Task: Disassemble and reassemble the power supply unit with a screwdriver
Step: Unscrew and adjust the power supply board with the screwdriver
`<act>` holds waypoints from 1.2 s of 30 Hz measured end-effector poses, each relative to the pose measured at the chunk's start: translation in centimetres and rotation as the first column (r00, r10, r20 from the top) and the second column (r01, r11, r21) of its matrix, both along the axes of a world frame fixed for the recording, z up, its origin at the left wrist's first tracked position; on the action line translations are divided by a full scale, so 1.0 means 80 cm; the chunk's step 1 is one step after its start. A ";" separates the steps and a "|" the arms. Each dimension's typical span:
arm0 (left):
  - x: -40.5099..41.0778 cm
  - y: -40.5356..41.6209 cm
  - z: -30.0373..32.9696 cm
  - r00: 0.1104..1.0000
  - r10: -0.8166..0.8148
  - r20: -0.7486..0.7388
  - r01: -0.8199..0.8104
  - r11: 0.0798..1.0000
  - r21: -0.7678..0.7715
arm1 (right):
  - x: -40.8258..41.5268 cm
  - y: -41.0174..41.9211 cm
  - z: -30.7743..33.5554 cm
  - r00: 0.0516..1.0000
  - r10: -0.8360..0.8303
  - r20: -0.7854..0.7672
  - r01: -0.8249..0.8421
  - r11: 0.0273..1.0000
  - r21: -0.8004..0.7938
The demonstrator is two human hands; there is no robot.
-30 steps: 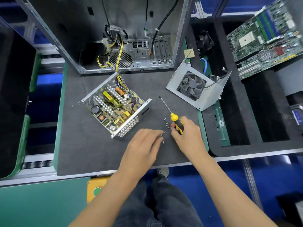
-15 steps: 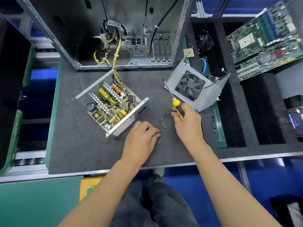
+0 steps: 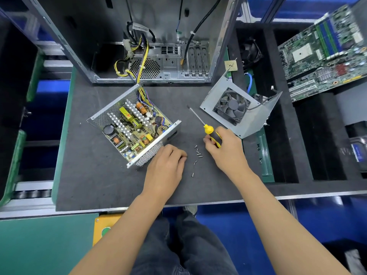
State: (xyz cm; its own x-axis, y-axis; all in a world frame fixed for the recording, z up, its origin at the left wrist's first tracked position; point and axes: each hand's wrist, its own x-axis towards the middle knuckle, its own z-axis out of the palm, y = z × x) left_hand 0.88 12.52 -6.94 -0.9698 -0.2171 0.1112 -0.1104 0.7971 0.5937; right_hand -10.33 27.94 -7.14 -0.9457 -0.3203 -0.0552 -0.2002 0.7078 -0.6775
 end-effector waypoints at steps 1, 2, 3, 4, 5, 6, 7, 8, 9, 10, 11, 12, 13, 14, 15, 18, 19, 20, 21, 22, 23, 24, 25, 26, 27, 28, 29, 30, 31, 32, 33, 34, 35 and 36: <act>0.001 0.000 -0.001 1.000 0.001 -0.004 -0.001 1.000 -0.011 | 0.001 0.002 0.000 1.000 -0.017 0.022 0.018 1.000 -0.022; 0.001 0.000 -0.002 1.000 0.001 -0.009 -0.001 1.000 -0.024 | 0.002 0.005 0.000 0.999 -0.025 0.039 0.026 0.999 -0.036; 0.002 0.000 -0.003 1.000 0.000 -0.017 0.000 0.999 -0.036 | 0.005 0.007 -0.001 0.999 -0.025 0.042 0.026 0.999 -0.037; 0.002 -0.001 -0.005 1.000 -0.002 -0.027 0.000 0.999 -0.047 | 0.007 0.010 -0.002 0.999 -0.021 0.036 0.022 0.999 -0.025; 0.003 -0.001 -0.006 0.999 -0.001 -0.038 -0.001 0.998 -0.057 | 0.009 0.012 -0.003 0.999 -0.018 0.033 0.018 1.000 -0.003; 0.004 -0.001 -0.008 0.999 0.001 -0.045 -0.004 0.998 -0.065 | 0.010 0.013 -0.004 0.999 -0.016 0.032 0.015 1.000 0.018; 0.005 -0.002 -0.009 0.999 0.004 -0.050 -0.007 0.997 -0.071 | 0.011 0.014 -0.003 0.999 -0.015 0.031 0.014 0.999 0.030; 0.006 -0.002 -0.011 0.998 0.006 -0.056 -0.010 0.997 -0.074 | 0.013 0.015 -0.002 0.999 -0.017 0.028 0.016 0.999 0.030; 0.007 -0.002 -0.012 0.998 0.007 -0.061 -0.012 0.997 -0.075 | 0.014 0.015 -0.001 0.999 -0.024 0.021 0.023 1.000 0.021; 0.007 -0.002 -0.013 0.998 0.006 -0.066 -0.011 0.997 -0.074 | 0.015 0.014 0.000 0.999 -0.037 0.015 0.037 0.999 0.006; 0.007 -0.001 -0.015 0.997 0.004 -0.071 -0.010 0.997 -0.074 | 0.016 0.014 0.000 0.999 -0.051 0.018 0.051 0.999 -0.009; 0.007 -0.001 -0.015 0.997 0.004 -0.077 -0.009 0.997 -0.074 | 0.018 0.012 0.001 0.998 -0.060 0.035 0.060 0.998 -0.021; 0.007 -0.001 -0.016 0.997 0.004 -0.081 -0.010 0.997 -0.072 | 0.020 0.010 0.002 0.996 -0.059 0.063 0.061 0.998 -0.027; 0.007 -0.001 -0.017 0.996 0.005 -0.084 -0.011 0.997 -0.071 | 0.023 0.008 0.003 0.995 -0.047 0.090 0.049 0.999 -0.021; 0.006 0.000 -0.017 0.996 0.006 -0.085 -0.012 0.997 -0.070 | 0.027 0.005 0.004 0.994 -0.029 0.102 0.029 1.000 0.000; 0.006 0.000 -0.018 0.996 0.014 -0.085 -0.020 0.997 -0.071 | 0.035 -0.006 0.008 0.998 0.011 0.068 -0.018 0.994 0.105; 0.006 0.001 -0.018 0.996 0.015 -0.088 -0.021 0.997 -0.072 | 0.037 -0.011 0.009 0.998 0.012 0.063 -0.020 0.991 0.130; 0.006 0.001 -0.018 0.996 0.014 -0.092 -0.021 0.997 -0.072 | 0.038 -0.014 0.011 0.998 0.013 0.063 -0.022 0.989 0.146; 0.006 0.001 -0.018 0.995 0.012 -0.096 -0.019 0.997 -0.073 | 0.038 -0.017 0.011 0.998 0.013 0.058 -0.022 0.988 0.155; 0.006 0.001 -0.018 0.995 0.010 -0.097 -0.017 0.997 -0.074 | 0.039 -0.019 0.011 0.999 0.005 0.051 -0.014 0.987 0.161; 0.006 0.001 -0.018 0.995 0.008 -0.096 -0.016 0.997 -0.076 | 0.038 -0.021 0.012 0.999 -0.006 0.050 -0.002 0.987 0.163; 0.006 0.002 -0.018 0.996 0.009 -0.094 -0.016 0.997 -0.079 | 0.038 -0.022 0.012 0.998 -0.019 0.063 0.009 0.987 0.158; 0.006 0.002 -0.017 0.996 0.009 -0.092 -0.017 0.997 -0.080 | 0.036 -0.023 0.012 0.995 -0.030 0.090 0.017 0.990 0.140; 0.006 0.002 -0.017 0.996 0.009 -0.091 -0.016 0.997 -0.081 | 0.035 -0.023 0.012 0.991 -0.043 0.125 0.030 0.995 0.100; 0.007 0.002 -0.016 0.996 0.007 -0.090 -0.015 0.997 -0.081 | 0.035 -0.022 0.013 0.984 -0.071 0.161 0.065 0.997 0.044; 0.007 0.003 -0.015 0.996 0.007 -0.087 -0.014 0.997 -0.079 | 0.034 -0.019 0.014 0.975 -0.118 0.191 0.123 0.992 -0.014; 0.007 0.002 -0.014 0.997 0.009 -0.081 -0.015 0.997 -0.075 | 0.031 -0.014 0.016 0.963 -0.171 0.207 0.186 0.981 -0.056; 0.007 0.002 -0.014 0.997 0.012 -0.076 -0.017 0.997 -0.073 | 0.029 -0.008 0.017 0.955 -0.215 0.204 0.234 0.969 -0.075; 0.008 0.002 -0.013 0.997 0.014 -0.071 -0.019 0.997 -0.069 | 0.027 -0.001 0.017 0.951 -0.244 0.192 0.262 0.962 -0.076; 0.008 0.002 -0.013 0.998 0.017 -0.068 -0.022 0.998 -0.063 | 0.026 0.006 0.016 0.948 -0.262 0.180 0.278 0.958 -0.067; 0.008 0.002 -0.012 0.998 0.023 -0.066 -0.026 0.998 -0.052 | 0.025 0.012 0.015 0.947 -0.271 0.173 0.284 0.957 -0.057; 0.009 0.002 -0.012 0.997 0.031 -0.065 -0.034 0.999 -0.040 | 0.024 0.017 0.014 0.948 -0.271 0.168 0.282 0.958 -0.044; 0.010 0.001 -0.013 0.997 0.042 -0.064 -0.043 0.999 -0.027 | 0.024 0.021 0.012 0.950 -0.265 0.164 0.273 0.962 -0.029; 0.011 0.001 -0.013 0.997 0.050 -0.064 -0.051 0.999 -0.013 | 0.025 0.024 0.010 0.953 -0.253 0.166 0.259 0.966 -0.015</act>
State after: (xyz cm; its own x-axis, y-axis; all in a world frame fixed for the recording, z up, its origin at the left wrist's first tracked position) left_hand 1.76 12.59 -8.01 -0.9485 -0.2638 0.1753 -0.1135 0.7998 0.5895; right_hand -8.34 29.85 -6.36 -0.9757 -0.0731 -0.2064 0.0985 0.6951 -0.7122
